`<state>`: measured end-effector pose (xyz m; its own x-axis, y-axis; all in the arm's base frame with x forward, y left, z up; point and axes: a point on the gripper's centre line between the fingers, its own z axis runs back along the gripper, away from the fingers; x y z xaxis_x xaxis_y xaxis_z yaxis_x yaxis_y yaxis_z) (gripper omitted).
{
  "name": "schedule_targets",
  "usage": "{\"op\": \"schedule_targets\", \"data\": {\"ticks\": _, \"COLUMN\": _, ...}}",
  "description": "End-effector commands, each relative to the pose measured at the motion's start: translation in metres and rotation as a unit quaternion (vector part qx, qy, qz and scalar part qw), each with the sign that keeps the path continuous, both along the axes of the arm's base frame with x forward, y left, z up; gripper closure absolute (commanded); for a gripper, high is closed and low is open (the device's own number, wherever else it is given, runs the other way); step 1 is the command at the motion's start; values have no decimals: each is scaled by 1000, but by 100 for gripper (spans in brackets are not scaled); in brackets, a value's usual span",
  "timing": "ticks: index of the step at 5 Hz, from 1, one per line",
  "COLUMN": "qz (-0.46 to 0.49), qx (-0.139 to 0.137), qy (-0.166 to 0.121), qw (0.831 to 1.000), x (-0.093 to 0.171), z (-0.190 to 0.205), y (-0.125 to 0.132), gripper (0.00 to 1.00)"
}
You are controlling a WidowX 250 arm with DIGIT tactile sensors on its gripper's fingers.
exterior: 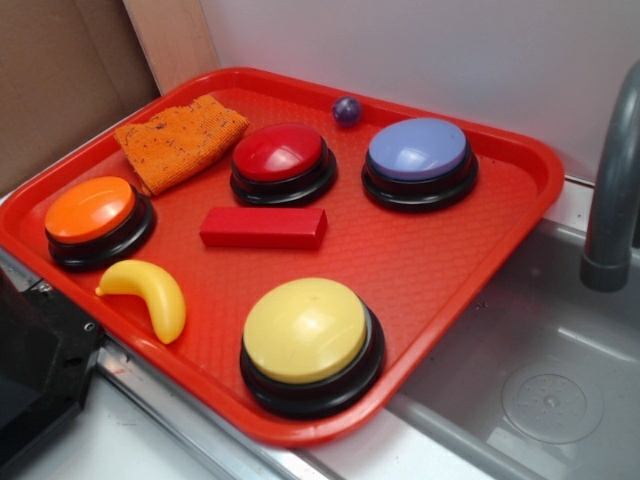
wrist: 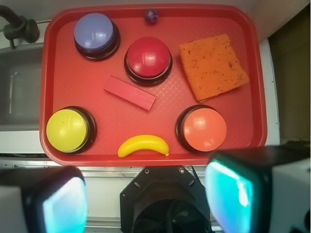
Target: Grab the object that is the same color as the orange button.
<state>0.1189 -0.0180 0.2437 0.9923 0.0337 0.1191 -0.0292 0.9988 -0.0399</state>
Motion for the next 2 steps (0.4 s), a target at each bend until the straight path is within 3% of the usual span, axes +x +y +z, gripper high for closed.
{"op": "schedule_targets", "data": {"ticks": 1, "qz": 0, "qx": 0, "qy": 0, "qw": 1000, "x": 0, "z": 0, "y": 0, "gripper": 0}}
{"op": "schedule_targets", "data": {"ticks": 2, "qz": 103, "qx": -28, "qy": -37, "qw": 994, "x": 8, "z": -17, "y": 15, "gripper": 0}}
